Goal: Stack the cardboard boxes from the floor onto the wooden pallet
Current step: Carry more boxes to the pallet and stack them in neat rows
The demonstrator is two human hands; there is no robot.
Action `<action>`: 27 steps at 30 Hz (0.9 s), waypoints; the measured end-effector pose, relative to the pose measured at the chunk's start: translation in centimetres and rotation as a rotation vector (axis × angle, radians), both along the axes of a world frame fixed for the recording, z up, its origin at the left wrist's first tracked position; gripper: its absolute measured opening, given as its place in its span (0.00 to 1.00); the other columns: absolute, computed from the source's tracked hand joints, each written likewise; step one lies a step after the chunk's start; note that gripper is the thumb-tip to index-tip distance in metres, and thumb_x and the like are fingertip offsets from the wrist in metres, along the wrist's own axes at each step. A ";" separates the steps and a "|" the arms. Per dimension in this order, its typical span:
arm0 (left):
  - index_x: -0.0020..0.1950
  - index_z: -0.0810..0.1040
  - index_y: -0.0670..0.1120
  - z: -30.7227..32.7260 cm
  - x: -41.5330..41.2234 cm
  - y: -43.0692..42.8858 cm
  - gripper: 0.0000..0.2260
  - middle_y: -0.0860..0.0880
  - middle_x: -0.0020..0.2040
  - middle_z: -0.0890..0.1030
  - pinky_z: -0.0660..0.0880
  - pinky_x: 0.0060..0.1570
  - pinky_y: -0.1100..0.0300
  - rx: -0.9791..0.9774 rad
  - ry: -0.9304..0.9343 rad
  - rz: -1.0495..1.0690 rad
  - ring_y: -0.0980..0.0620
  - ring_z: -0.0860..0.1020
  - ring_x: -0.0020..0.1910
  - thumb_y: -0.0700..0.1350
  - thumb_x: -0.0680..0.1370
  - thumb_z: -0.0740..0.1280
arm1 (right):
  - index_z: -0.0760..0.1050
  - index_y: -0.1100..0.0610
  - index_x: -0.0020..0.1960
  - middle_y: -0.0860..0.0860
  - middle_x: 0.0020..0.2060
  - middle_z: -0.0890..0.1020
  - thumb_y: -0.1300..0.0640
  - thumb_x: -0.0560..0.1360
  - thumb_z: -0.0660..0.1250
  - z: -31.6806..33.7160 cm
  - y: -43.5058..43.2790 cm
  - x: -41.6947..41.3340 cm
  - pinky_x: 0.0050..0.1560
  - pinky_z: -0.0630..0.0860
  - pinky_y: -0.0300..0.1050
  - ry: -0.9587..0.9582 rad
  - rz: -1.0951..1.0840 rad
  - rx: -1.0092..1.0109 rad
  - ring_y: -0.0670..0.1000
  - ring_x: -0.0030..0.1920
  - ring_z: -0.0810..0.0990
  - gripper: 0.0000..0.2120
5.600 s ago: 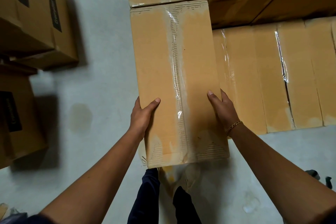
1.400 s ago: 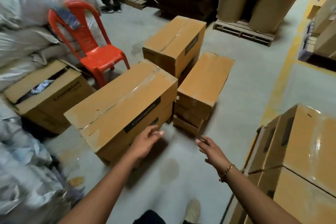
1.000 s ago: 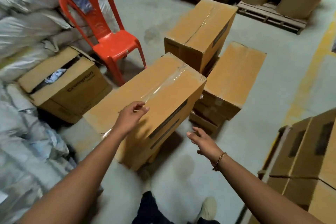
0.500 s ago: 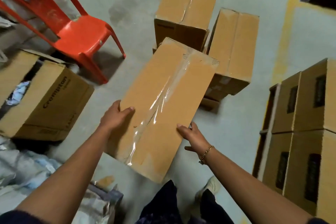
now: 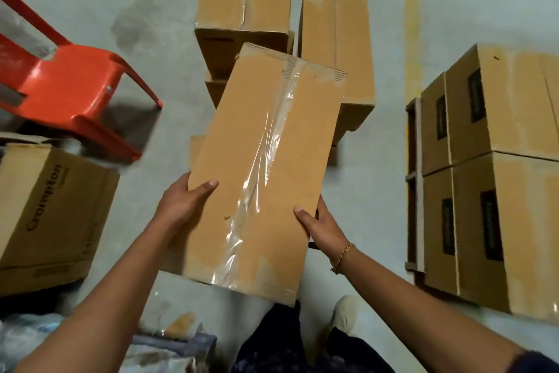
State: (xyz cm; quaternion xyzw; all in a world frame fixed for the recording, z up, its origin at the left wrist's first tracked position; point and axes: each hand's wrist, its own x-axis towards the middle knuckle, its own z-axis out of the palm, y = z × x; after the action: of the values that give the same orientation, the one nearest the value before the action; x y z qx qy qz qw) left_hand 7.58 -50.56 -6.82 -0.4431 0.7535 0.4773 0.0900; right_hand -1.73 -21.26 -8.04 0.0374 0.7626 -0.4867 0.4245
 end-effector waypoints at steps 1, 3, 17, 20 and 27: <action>0.69 0.78 0.50 0.3 -0.3 0.9 0.29 0.50 0.60 0.84 0.78 0.58 0.49 -0.010 0.008 -0.022 0.46 0.82 0.56 0.66 0.75 0.72 | 0.58 0.37 0.78 0.43 0.68 0.77 0.39 0.81 0.65 0.1 1.1 -0.1 0.66 0.77 0.63 0.016 -0.027 -0.011 0.52 0.65 0.79 0.29; 0.70 0.78 0.50 1.0 -1.1 3.1 0.29 0.50 0.61 0.84 0.76 0.57 0.51 -0.037 0.033 -0.074 0.46 0.82 0.58 0.66 0.75 0.71 | 0.60 0.35 0.77 0.40 0.66 0.79 0.36 0.78 0.66 0.6 3.7 -0.3 0.65 0.78 0.61 0.050 -0.081 -0.026 0.49 0.64 0.80 0.30; 0.69 0.79 0.50 6.5 -5.8 30.4 0.29 0.47 0.60 0.85 0.76 0.50 0.52 -0.180 0.184 -0.416 0.46 0.81 0.52 0.69 0.78 0.65 | 0.66 0.41 0.76 0.43 0.63 0.81 0.42 0.79 0.69 6.6 30.4 2.0 0.62 0.77 0.49 0.232 -0.530 0.017 0.46 0.59 0.80 0.28; 0.68 0.80 0.51 6.9 -5.7 38.8 0.29 0.48 0.57 0.86 0.79 0.54 0.48 -0.132 0.182 -0.452 0.45 0.83 0.52 0.70 0.77 0.64 | 0.72 0.40 0.69 0.42 0.59 0.83 0.43 0.77 0.71 7.9 38.2 3.8 0.65 0.77 0.53 0.278 -0.648 0.034 0.46 0.58 0.81 0.21; 0.61 0.82 0.52 6.5 -6.3 55.7 0.33 0.48 0.53 0.86 0.79 0.51 0.49 -0.141 0.182 -0.659 0.43 0.82 0.50 0.77 0.74 0.60 | 0.69 0.42 0.67 0.40 0.57 0.80 0.51 0.80 0.71 10.1 54.3 8.3 0.60 0.75 0.42 0.277 -0.849 0.108 0.41 0.53 0.79 0.19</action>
State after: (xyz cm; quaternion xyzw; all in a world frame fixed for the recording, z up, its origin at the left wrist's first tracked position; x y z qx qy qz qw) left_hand 1.29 5.09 -0.29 -0.1370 0.8920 0.4070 0.1408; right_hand 6.54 33.04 2.11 0.3033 0.7537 -0.5777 0.0784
